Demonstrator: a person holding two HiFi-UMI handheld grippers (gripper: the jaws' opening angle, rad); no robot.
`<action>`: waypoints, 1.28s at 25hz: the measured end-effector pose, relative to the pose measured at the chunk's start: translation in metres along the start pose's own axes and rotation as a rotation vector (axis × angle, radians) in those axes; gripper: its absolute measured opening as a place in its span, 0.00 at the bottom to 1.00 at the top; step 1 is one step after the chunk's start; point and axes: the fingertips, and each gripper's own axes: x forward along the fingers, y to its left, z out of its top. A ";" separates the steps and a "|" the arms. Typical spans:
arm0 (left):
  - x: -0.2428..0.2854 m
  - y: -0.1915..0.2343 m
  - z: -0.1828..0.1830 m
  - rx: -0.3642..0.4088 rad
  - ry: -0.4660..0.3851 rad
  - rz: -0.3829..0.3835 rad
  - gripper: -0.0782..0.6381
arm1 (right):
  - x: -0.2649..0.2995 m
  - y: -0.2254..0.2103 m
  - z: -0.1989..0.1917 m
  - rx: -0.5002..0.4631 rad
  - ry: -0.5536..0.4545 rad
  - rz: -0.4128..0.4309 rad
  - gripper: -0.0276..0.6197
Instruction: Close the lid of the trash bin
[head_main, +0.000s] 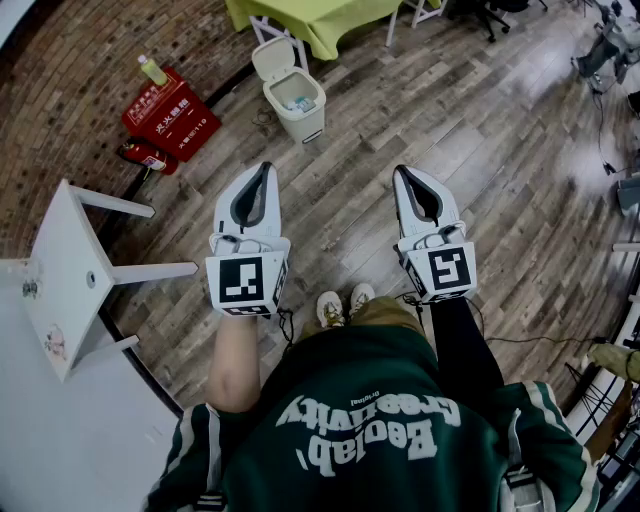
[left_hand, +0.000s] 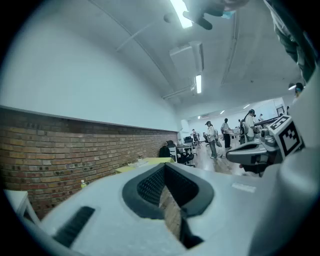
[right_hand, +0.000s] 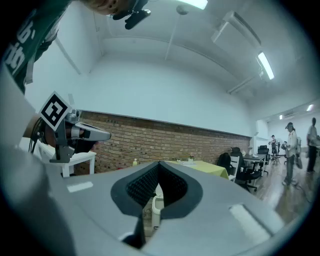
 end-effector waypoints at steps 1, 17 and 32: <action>-0.007 -0.005 0.006 -0.008 -0.004 -0.007 0.12 | -0.009 0.002 0.005 0.000 -0.003 -0.005 0.06; -0.076 -0.085 0.046 -0.002 -0.070 0.018 0.12 | -0.105 -0.006 0.035 0.012 -0.089 0.001 0.06; -0.090 -0.084 0.054 0.033 -0.101 0.049 0.27 | -0.100 0.005 0.041 0.027 -0.109 0.066 0.21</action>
